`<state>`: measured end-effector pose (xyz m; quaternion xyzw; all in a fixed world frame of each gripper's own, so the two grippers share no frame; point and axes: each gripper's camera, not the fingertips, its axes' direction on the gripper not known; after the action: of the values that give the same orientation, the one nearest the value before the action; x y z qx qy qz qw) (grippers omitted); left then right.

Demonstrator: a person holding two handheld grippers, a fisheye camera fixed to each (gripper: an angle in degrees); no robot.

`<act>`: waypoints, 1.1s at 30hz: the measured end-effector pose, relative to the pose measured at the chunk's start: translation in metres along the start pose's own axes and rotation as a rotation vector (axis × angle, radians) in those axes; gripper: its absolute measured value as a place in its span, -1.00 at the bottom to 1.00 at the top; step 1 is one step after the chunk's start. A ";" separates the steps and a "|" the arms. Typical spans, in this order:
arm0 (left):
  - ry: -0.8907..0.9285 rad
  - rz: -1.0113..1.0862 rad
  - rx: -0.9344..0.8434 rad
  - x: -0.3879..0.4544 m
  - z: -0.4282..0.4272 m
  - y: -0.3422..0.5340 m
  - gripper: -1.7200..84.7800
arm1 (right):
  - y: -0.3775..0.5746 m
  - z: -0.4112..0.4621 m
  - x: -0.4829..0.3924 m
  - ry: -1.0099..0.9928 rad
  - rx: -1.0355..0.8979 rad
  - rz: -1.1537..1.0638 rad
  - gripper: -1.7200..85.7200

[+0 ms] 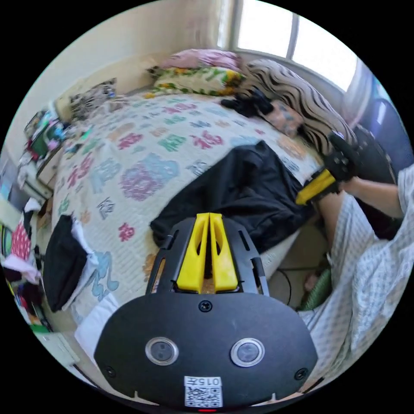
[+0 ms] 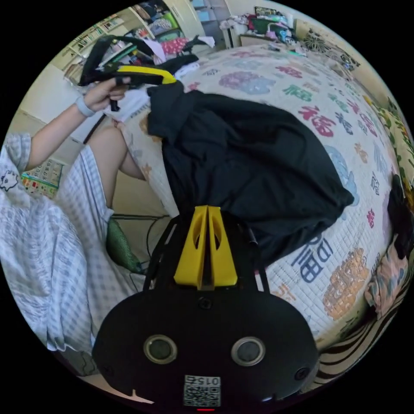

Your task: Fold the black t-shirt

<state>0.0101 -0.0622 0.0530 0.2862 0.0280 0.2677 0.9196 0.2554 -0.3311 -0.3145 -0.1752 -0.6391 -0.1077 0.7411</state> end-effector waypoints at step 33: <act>-0.030 0.099 -0.117 0.200 0.041 0.056 -0.71 | 0.020 0.004 -0.112 -0.084 0.037 0.286 -0.81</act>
<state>0.1629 0.0572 0.1383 0.2372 -0.0156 0.3097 0.9207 0.2413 -0.3183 -0.4266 -0.2551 -0.6400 0.0183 0.7246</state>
